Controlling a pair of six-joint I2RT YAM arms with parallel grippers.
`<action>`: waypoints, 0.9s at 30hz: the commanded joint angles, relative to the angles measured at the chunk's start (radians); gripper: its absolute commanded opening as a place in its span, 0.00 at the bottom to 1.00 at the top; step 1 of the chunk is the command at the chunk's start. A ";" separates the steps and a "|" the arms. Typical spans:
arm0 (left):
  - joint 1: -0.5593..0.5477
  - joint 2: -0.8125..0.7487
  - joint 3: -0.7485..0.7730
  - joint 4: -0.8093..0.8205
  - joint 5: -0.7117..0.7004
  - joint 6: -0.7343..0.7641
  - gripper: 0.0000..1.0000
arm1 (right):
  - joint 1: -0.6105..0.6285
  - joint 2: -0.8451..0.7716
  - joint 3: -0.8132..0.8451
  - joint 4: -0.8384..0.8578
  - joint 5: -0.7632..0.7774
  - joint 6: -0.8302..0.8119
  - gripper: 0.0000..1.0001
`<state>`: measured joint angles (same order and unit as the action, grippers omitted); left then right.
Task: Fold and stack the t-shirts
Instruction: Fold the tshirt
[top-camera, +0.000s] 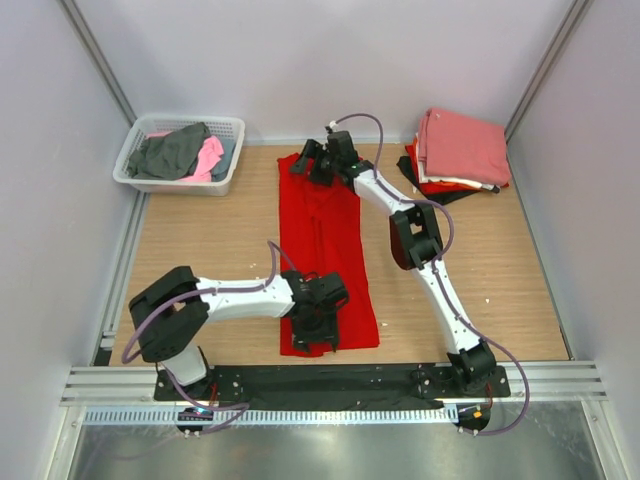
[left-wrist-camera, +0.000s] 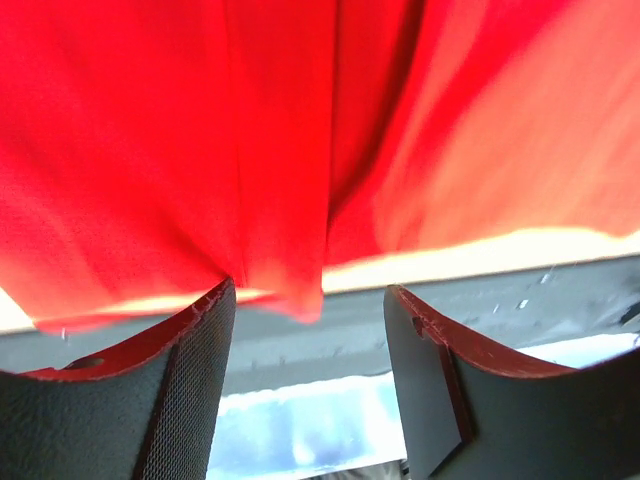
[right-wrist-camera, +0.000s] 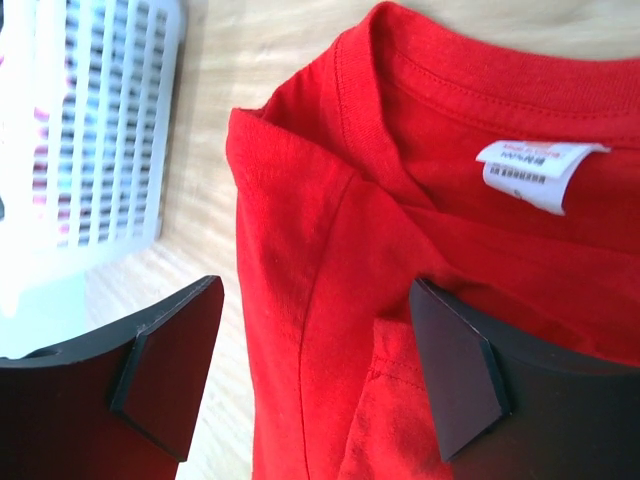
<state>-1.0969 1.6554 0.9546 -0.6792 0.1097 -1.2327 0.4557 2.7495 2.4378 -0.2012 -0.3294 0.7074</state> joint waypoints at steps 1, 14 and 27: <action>-0.053 -0.080 0.012 -0.091 -0.045 -0.068 0.63 | -0.041 0.027 -0.043 -0.047 0.179 0.000 0.82; -0.118 -0.282 0.176 -0.387 -0.316 -0.085 0.63 | -0.051 -0.100 -0.017 0.097 0.007 -0.011 0.97; -0.098 -0.477 0.291 -0.626 -0.646 -0.024 0.73 | -0.057 -0.702 -0.320 -0.148 0.208 -0.178 1.00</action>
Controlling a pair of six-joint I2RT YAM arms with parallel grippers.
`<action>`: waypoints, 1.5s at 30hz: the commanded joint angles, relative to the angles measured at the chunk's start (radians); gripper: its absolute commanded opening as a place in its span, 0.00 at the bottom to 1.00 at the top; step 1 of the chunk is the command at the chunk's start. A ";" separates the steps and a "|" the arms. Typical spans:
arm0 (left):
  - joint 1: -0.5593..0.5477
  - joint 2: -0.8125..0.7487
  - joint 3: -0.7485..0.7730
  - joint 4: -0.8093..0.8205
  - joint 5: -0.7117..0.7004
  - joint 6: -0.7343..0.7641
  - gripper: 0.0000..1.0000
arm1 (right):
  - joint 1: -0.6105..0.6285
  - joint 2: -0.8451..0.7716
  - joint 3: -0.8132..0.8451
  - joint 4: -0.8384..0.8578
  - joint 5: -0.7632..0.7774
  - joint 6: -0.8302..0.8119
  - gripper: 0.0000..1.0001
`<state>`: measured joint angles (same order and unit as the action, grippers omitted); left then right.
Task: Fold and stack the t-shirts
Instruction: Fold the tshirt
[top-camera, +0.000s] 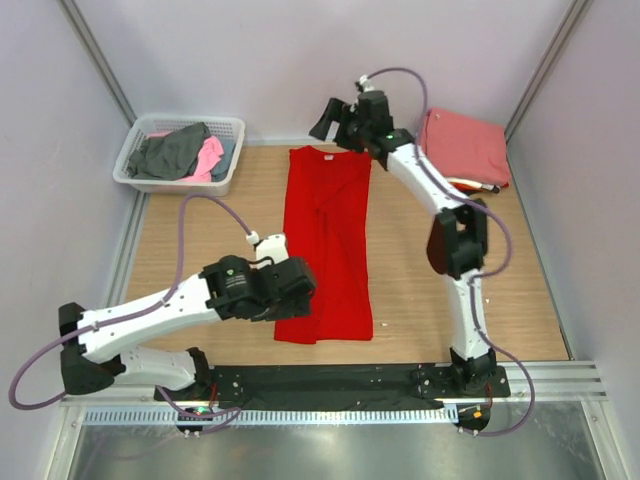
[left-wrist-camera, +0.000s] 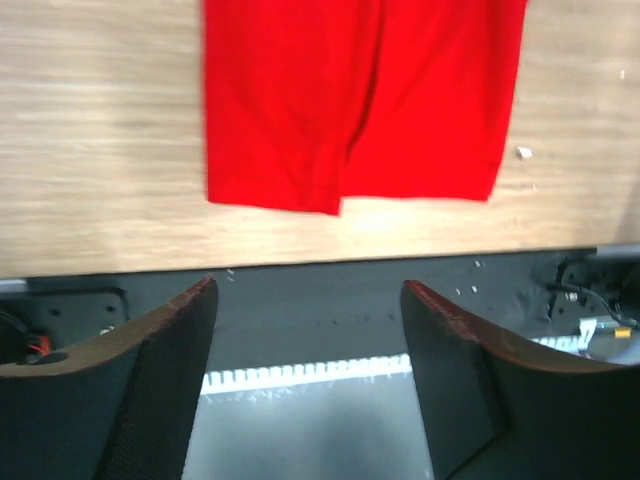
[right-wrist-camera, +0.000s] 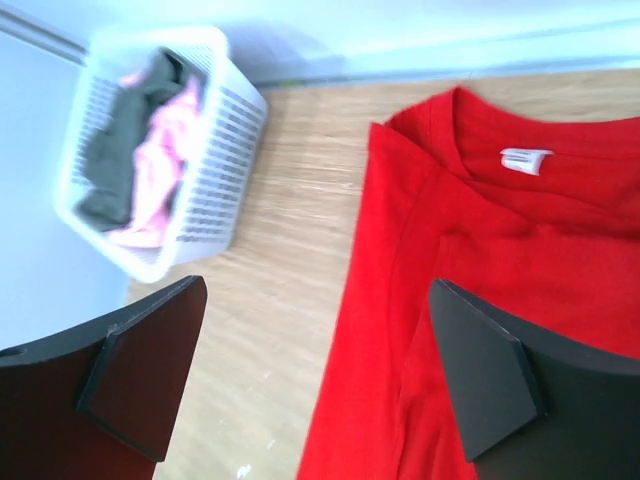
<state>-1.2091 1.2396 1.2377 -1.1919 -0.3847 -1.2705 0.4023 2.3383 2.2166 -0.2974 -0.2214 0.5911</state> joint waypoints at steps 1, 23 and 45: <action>0.034 -0.077 -0.026 -0.109 -0.160 0.025 0.76 | -0.003 -0.421 -0.174 -0.066 0.120 -0.057 1.00; 0.476 -0.259 -0.606 0.420 0.265 0.235 0.66 | 0.498 -1.633 -1.833 -0.289 0.343 0.555 0.49; 0.474 -0.190 -0.800 0.637 0.379 0.181 0.60 | 0.521 -1.384 -1.897 0.011 0.290 0.556 0.37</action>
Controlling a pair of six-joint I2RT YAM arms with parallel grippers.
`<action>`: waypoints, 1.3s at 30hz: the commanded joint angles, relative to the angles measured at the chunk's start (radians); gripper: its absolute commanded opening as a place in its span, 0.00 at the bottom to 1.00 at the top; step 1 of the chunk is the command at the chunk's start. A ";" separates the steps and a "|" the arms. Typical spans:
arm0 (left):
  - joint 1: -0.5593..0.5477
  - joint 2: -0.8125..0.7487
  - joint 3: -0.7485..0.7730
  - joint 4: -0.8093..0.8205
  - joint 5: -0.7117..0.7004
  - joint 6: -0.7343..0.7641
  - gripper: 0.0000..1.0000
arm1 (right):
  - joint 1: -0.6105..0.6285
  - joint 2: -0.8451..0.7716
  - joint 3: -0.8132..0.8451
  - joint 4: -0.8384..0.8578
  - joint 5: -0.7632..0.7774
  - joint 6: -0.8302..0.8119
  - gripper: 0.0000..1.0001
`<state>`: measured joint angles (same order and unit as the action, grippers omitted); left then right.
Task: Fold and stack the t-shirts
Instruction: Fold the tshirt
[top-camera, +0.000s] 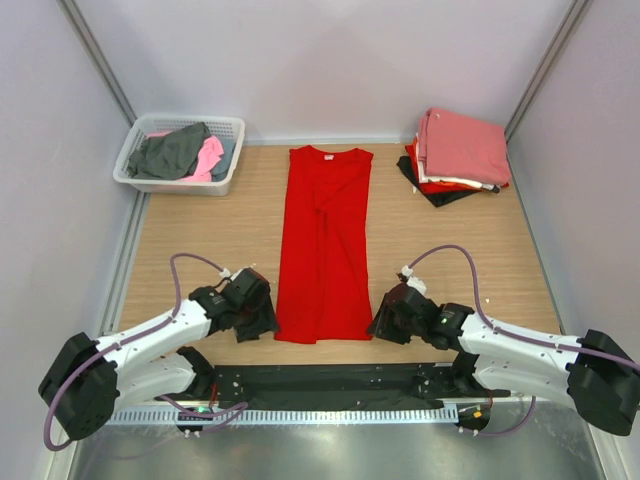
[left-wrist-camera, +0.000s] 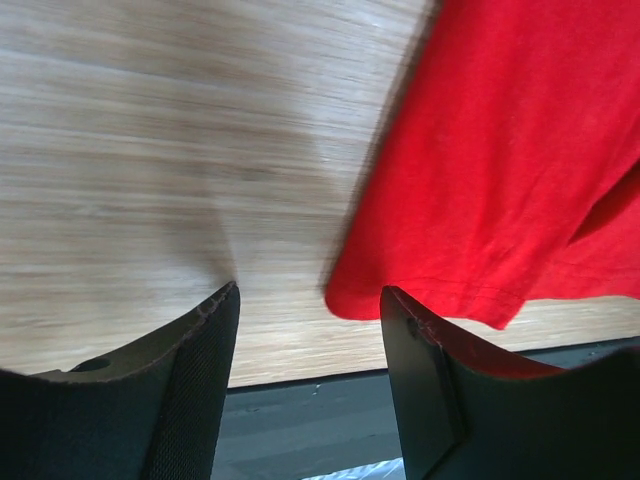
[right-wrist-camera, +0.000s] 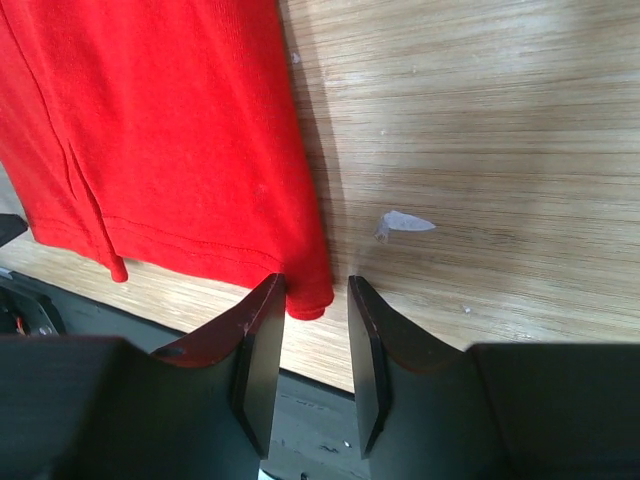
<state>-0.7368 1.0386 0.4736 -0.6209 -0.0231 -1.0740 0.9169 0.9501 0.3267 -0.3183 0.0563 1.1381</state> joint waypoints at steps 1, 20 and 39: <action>0.002 0.011 -0.039 0.070 0.018 -0.015 0.60 | 0.008 0.004 -0.008 0.030 0.013 0.011 0.37; -0.015 -0.023 -0.139 0.157 0.094 -0.061 0.43 | 0.013 0.019 -0.018 0.062 0.004 0.006 0.25; -0.214 -0.023 0.028 0.000 -0.012 -0.156 0.00 | 0.040 -0.171 0.028 -0.144 0.037 0.032 0.01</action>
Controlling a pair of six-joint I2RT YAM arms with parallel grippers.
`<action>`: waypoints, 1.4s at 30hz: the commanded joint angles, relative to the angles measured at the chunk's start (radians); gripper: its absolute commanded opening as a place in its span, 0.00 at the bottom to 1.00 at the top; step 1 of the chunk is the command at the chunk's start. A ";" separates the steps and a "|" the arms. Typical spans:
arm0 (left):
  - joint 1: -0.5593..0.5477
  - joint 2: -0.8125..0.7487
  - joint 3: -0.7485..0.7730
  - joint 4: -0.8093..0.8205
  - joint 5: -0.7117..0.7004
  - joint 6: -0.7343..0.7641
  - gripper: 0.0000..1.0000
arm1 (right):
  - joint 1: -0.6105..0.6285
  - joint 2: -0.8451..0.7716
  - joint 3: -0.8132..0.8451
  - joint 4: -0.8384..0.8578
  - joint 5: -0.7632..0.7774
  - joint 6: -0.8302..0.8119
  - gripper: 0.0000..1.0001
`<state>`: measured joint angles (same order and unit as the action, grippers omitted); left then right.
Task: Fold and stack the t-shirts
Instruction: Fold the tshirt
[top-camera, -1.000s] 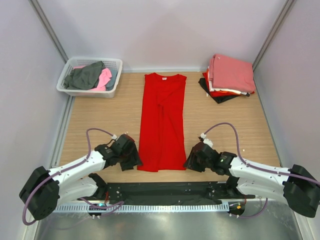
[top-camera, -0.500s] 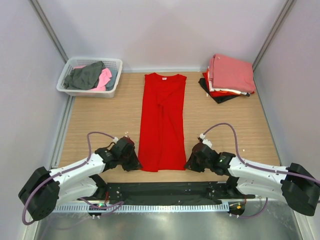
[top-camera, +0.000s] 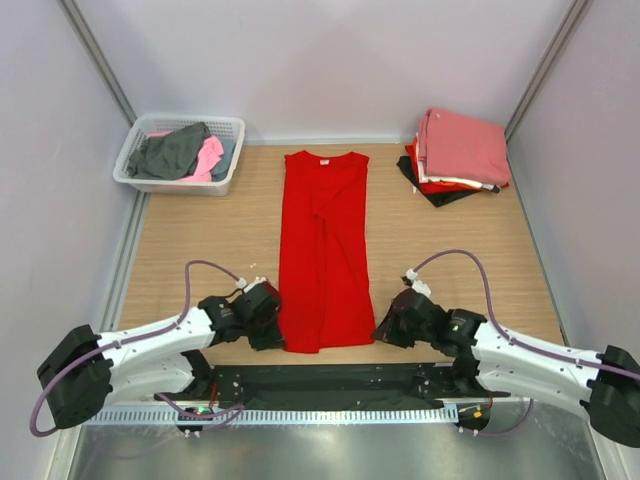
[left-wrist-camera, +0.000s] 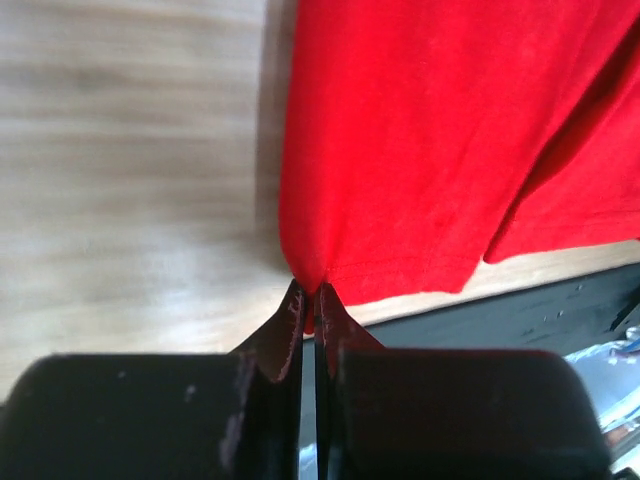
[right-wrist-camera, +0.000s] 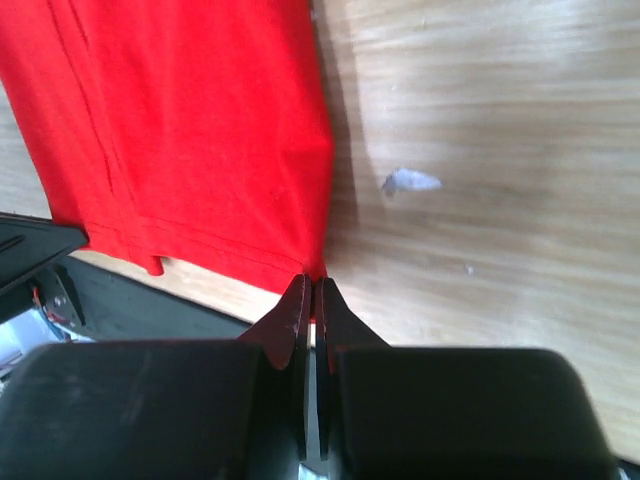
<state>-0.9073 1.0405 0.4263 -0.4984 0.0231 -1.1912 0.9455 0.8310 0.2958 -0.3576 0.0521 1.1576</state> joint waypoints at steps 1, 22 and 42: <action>-0.047 -0.026 0.086 -0.137 -0.060 -0.042 0.00 | 0.012 -0.068 0.071 -0.125 0.045 0.010 0.01; 0.241 0.312 0.687 -0.387 -0.100 0.358 0.00 | -0.269 0.340 0.627 -0.218 0.103 -0.394 0.01; 0.472 0.825 1.167 -0.425 -0.032 0.556 0.00 | -0.519 0.796 0.965 -0.127 -0.083 -0.585 0.01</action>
<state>-0.4519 1.8347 1.5269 -0.8993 -0.0242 -0.6868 0.4442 1.5986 1.1988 -0.5190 0.0051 0.6220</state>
